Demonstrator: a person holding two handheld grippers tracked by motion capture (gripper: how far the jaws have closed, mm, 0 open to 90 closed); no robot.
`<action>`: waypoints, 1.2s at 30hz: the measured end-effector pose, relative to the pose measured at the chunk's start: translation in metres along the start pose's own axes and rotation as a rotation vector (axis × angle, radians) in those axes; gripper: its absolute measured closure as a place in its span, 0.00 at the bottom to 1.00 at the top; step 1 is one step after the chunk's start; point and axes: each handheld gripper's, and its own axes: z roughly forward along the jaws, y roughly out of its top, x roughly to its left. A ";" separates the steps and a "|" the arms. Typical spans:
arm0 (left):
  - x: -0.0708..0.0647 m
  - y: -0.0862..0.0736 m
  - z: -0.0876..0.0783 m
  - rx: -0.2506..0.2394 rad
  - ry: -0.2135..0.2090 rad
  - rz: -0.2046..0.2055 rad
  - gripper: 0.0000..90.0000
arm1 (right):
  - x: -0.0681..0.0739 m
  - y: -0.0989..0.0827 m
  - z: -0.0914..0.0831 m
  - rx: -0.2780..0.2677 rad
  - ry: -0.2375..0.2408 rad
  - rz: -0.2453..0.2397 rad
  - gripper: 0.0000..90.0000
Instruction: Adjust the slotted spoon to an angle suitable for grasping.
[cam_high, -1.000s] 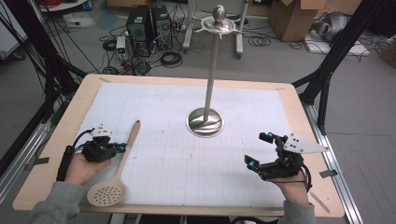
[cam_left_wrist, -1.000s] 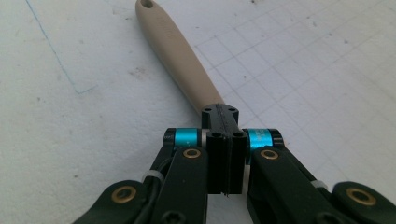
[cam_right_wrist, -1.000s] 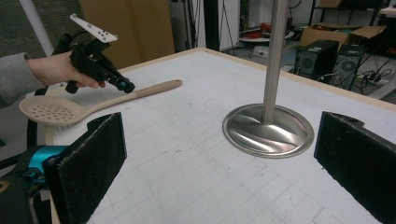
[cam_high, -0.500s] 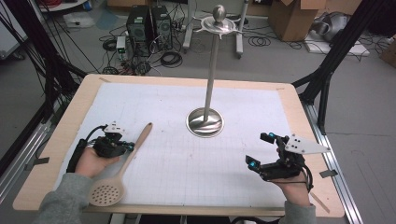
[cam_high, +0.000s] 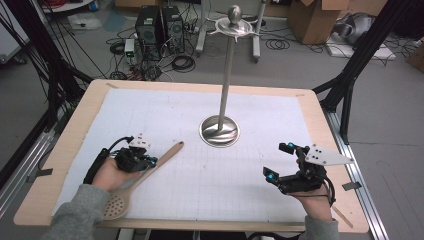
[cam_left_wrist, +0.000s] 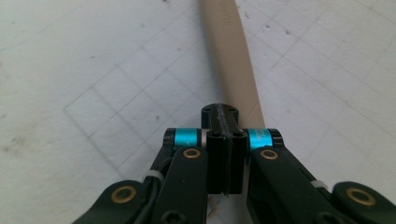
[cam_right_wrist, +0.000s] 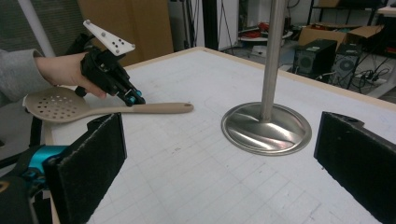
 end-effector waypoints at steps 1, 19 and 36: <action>-0.001 0.001 0.001 0.001 -0.004 0.010 0.99 | 0.000 0.000 0.000 0.000 0.001 -0.001 0.01; -0.013 0.020 0.003 0.036 -0.015 0.073 0.99 | 0.000 0.000 0.001 0.001 0.001 -0.006 0.01; -0.013 0.022 0.008 0.051 -0.019 0.145 0.98 | 0.001 0.001 -0.002 -0.007 0.001 -0.008 0.01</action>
